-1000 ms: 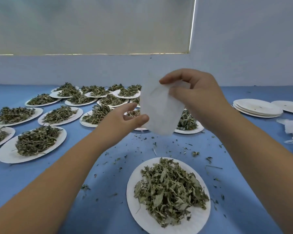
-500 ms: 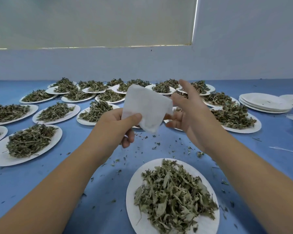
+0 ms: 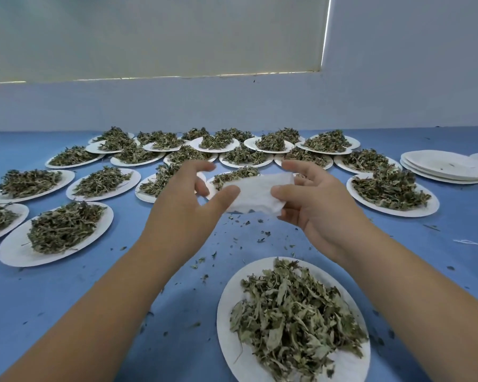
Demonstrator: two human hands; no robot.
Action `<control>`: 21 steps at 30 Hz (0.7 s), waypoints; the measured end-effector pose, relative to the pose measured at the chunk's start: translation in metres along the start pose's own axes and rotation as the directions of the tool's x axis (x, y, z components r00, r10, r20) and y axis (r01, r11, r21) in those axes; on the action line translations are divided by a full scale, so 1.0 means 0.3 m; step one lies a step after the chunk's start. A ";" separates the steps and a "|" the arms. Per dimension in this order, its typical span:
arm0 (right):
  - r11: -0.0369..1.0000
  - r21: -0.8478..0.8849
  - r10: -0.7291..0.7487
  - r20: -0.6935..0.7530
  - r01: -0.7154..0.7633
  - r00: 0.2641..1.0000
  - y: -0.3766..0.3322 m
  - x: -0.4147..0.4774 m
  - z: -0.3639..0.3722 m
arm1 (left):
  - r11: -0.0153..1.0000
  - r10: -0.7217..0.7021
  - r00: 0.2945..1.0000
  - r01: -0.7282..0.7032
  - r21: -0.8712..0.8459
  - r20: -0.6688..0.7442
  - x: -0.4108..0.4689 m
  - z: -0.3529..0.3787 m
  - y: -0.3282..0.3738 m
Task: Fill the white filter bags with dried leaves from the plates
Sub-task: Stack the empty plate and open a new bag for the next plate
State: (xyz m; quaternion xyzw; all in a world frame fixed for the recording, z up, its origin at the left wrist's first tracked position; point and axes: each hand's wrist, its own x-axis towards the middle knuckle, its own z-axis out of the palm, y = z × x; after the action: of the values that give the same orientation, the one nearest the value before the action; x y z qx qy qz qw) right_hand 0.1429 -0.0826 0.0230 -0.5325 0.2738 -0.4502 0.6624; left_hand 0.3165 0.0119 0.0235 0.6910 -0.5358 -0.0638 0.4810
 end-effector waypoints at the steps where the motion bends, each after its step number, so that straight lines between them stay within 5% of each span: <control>1: 1.000 0.012 0.025 -0.018 -0.025 1.000 0.000 0.003 -0.003 | 0.993 0.099 0.995 -0.099 0.059 0.004 -0.001 -0.009 -0.003; 6: 0.993 0.043 0.115 -0.024 -0.113 0.993 -0.005 0.003 -0.010 | 0.808 0.393 0.879 -0.471 0.354 0.270 -0.007 -0.034 0.003; 10: 0.990 0.045 0.138 -0.007 -0.137 0.990 0.000 -0.003 -0.005 | 0.749 0.525 0.811 -0.584 0.313 0.256 -0.023 -0.023 0.016; 15: 0.993 -0.099 0.061 -0.040 -0.064 0.997 0.000 -0.018 0.012 | 0.803 0.488 0.863 -0.502 0.321 0.128 -0.024 -0.019 0.024; 18: 0.916 -0.374 -0.201 -0.116 0.145 0.973 -0.015 -0.031 0.013 | 0.854 0.405 0.913 -0.398 0.336 0.053 -0.024 -0.022 0.021; 21: 0.865 -0.420 -0.297 0.013 0.275 0.955 -0.028 -0.063 0.034 | 0.882 0.381 0.925 -0.368 0.295 0.015 -0.027 -0.019 0.032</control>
State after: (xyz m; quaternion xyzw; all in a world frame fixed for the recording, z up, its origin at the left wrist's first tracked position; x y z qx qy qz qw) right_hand 0.1404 -0.0613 0.0316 -0.6844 0.2986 -0.4881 0.4518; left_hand 0.3101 0.0221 0.0300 0.6391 -0.6519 0.1250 0.3885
